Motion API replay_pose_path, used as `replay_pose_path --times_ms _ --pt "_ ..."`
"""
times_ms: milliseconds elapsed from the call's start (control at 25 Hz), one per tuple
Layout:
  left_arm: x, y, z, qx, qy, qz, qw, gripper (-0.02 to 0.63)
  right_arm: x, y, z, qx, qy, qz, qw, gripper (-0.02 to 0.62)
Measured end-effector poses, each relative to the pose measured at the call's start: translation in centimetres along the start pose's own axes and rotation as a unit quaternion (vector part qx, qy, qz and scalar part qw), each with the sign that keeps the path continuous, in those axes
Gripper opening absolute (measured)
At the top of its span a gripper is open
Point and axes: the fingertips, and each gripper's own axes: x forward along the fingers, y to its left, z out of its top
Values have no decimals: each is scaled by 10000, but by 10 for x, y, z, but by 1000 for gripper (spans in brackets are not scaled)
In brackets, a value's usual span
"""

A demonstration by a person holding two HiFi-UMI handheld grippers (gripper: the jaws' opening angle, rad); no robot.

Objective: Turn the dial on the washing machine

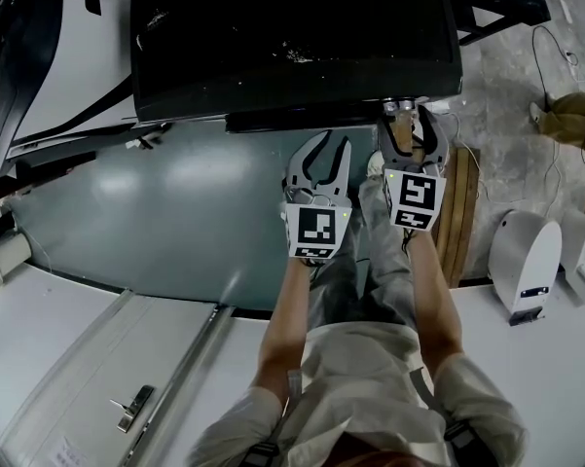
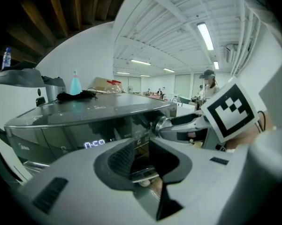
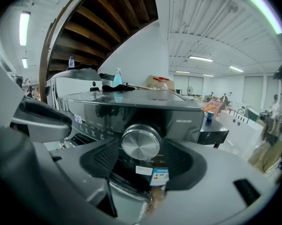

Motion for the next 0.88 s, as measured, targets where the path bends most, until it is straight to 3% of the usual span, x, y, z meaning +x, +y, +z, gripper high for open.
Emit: replay_pose_path --times_ms 240,880 --pt "0 -1 -3 -35 -13 -21 10000 103 4 1 0 58 -103 -124 9999 264" --pt "-9 -1 -14 -103 8 -46 9999 103 4 -6 -4 1583 -334 201 9866 261"
